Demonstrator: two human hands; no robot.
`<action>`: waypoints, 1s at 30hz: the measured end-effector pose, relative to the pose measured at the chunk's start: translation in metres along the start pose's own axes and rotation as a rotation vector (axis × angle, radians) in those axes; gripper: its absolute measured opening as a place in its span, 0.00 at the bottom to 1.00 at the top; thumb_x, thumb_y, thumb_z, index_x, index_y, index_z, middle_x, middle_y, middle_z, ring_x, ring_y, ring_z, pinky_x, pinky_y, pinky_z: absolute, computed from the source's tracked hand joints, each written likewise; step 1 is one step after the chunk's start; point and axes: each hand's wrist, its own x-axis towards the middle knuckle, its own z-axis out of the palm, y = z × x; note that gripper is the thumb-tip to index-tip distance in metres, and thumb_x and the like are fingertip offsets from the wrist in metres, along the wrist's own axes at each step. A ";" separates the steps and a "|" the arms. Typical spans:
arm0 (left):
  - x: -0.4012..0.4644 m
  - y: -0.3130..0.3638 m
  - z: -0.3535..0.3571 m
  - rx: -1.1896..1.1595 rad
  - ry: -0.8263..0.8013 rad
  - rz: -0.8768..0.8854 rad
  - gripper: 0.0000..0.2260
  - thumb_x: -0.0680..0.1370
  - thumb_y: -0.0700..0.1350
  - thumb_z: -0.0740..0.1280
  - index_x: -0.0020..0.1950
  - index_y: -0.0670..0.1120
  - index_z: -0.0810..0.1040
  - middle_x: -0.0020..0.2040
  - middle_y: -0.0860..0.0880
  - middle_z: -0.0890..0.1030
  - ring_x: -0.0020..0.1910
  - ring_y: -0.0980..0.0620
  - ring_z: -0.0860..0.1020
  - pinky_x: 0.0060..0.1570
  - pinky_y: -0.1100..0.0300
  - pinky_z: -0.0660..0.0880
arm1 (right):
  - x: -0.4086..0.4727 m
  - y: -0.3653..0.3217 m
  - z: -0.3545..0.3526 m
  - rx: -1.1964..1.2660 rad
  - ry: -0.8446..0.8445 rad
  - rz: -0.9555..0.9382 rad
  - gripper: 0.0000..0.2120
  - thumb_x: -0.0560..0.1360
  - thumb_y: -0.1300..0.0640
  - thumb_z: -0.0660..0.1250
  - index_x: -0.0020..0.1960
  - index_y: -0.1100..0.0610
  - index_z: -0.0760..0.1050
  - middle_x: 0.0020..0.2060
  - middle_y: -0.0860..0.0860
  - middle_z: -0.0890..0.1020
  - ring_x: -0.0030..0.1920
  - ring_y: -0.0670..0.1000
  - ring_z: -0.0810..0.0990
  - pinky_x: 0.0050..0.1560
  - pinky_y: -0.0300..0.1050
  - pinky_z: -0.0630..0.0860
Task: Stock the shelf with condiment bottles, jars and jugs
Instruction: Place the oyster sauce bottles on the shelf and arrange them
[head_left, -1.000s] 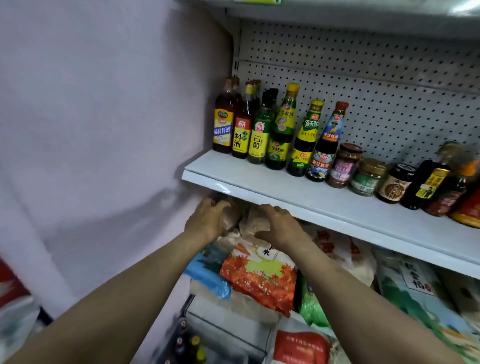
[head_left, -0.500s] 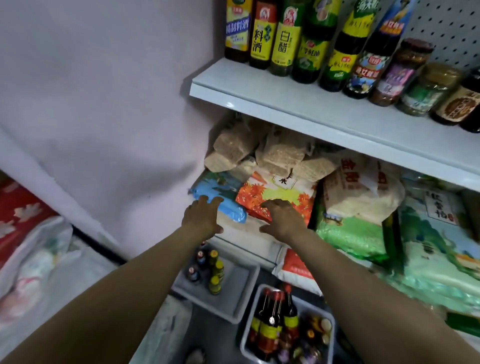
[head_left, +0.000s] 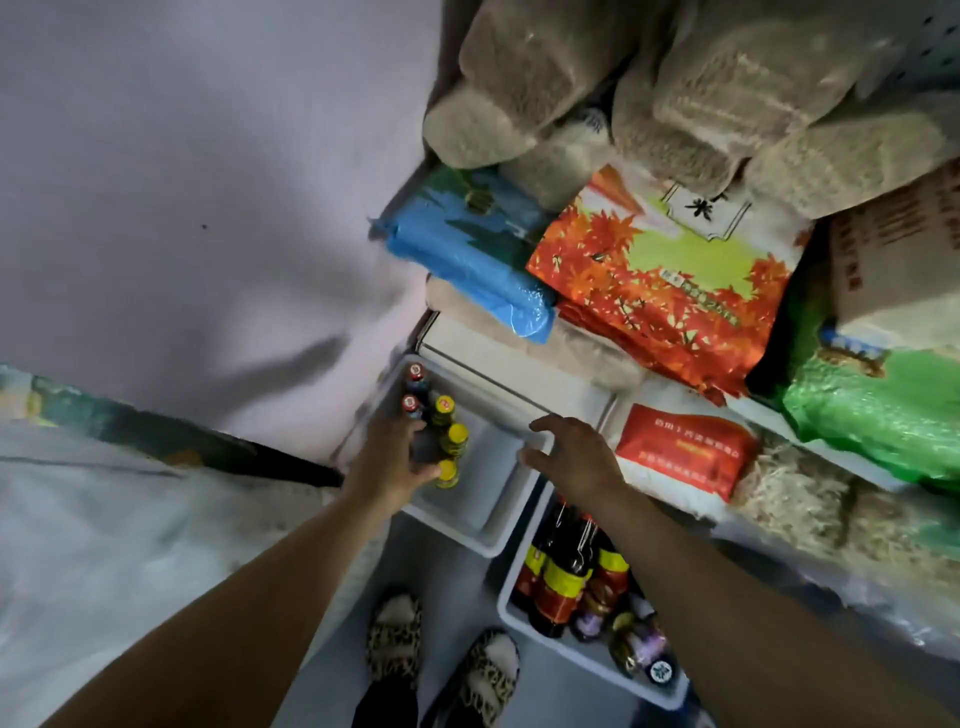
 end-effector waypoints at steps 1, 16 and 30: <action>0.009 -0.017 0.018 -0.027 -0.011 -0.028 0.28 0.71 0.44 0.77 0.69 0.41 0.73 0.63 0.42 0.77 0.61 0.44 0.75 0.55 0.62 0.65 | 0.014 0.008 0.016 0.044 0.001 0.009 0.22 0.75 0.43 0.71 0.66 0.49 0.75 0.62 0.51 0.79 0.61 0.53 0.77 0.59 0.44 0.73; 0.131 -0.184 0.213 -0.420 -0.061 -0.074 0.27 0.69 0.46 0.78 0.66 0.50 0.74 0.62 0.55 0.78 0.65 0.54 0.73 0.62 0.57 0.70 | 0.203 0.086 0.227 0.346 -0.008 -0.195 0.28 0.71 0.55 0.78 0.69 0.52 0.74 0.62 0.47 0.79 0.63 0.48 0.76 0.60 0.40 0.70; 0.156 -0.189 0.232 -0.429 -0.040 0.059 0.20 0.71 0.47 0.77 0.61 0.54 0.78 0.55 0.56 0.82 0.57 0.57 0.79 0.62 0.52 0.74 | 0.241 0.097 0.255 0.466 -0.078 -0.251 0.22 0.74 0.54 0.75 0.67 0.52 0.77 0.61 0.48 0.81 0.62 0.43 0.75 0.59 0.35 0.69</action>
